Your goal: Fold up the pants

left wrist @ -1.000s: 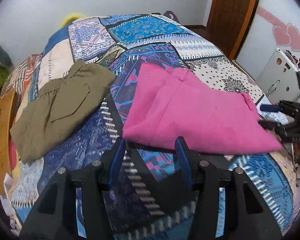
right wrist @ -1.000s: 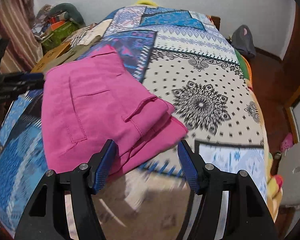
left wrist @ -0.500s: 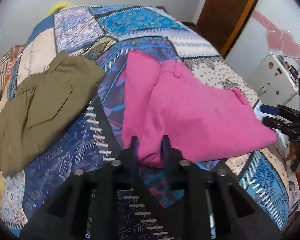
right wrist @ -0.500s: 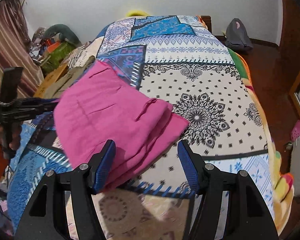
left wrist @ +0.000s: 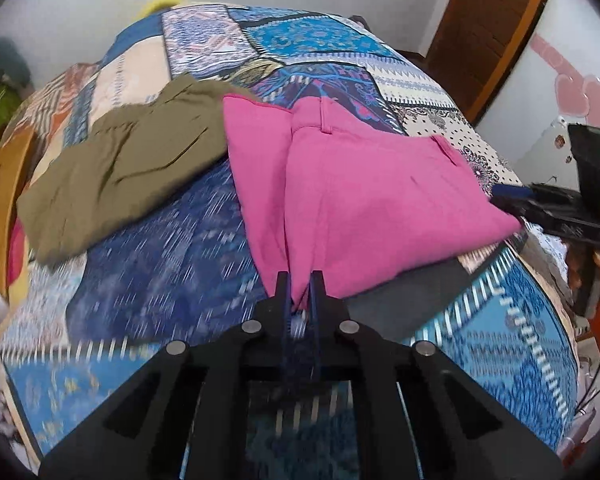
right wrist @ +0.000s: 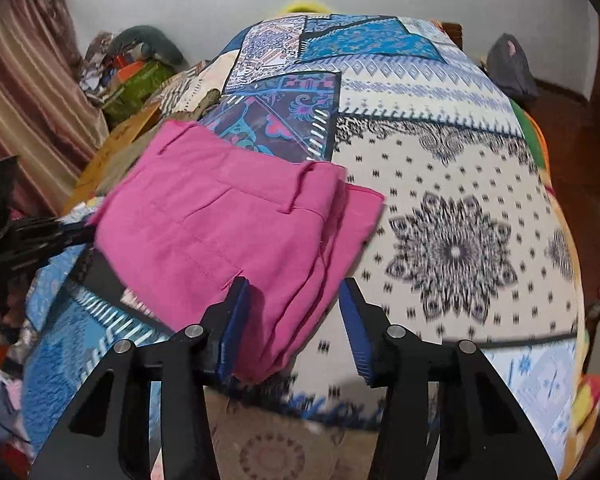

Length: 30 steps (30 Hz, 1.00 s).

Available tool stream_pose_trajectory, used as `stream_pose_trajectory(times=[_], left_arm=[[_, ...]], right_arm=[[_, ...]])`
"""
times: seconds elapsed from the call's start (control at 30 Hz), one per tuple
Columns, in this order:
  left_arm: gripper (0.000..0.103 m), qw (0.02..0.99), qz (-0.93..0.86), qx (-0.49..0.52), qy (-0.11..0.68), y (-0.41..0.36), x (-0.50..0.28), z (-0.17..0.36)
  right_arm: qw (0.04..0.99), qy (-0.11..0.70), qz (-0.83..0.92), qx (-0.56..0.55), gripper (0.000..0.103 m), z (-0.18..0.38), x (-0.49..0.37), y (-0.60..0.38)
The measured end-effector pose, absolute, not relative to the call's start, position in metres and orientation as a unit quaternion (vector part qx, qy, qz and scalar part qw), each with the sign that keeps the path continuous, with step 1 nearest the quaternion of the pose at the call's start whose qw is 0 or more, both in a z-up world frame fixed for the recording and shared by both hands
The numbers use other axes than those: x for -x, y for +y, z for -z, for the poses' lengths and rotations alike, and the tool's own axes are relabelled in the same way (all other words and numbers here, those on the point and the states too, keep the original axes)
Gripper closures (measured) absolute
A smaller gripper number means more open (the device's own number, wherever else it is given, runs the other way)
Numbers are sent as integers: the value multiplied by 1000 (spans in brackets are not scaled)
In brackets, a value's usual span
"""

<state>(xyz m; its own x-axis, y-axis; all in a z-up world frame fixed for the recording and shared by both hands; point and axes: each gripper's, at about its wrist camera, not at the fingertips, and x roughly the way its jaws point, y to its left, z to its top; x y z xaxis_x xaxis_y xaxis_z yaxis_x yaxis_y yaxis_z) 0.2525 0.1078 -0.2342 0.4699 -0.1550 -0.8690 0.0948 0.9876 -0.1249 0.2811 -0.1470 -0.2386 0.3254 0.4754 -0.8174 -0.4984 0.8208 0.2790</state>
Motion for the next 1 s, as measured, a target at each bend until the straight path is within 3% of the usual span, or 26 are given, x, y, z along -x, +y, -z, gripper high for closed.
stream_pose_trajectory(times=[0.2, 0.4, 0.67, 1.0], left_arm=[[98, 880, 17, 57, 471, 128, -232, 206], [98, 896, 55, 48, 438, 108, -260, 180], [95, 871, 99, 12, 481, 55, -302, 229], [93, 875, 60, 26, 480, 93, -278, 240]], right_arm=[[820, 477, -314, 26, 62, 215, -287, -132], [820, 447, -357, 23, 62, 194, -287, -100], [778, 491, -389, 46, 62, 234, -289, -63], [798, 488, -351, 45, 57, 228, -281, -107]])
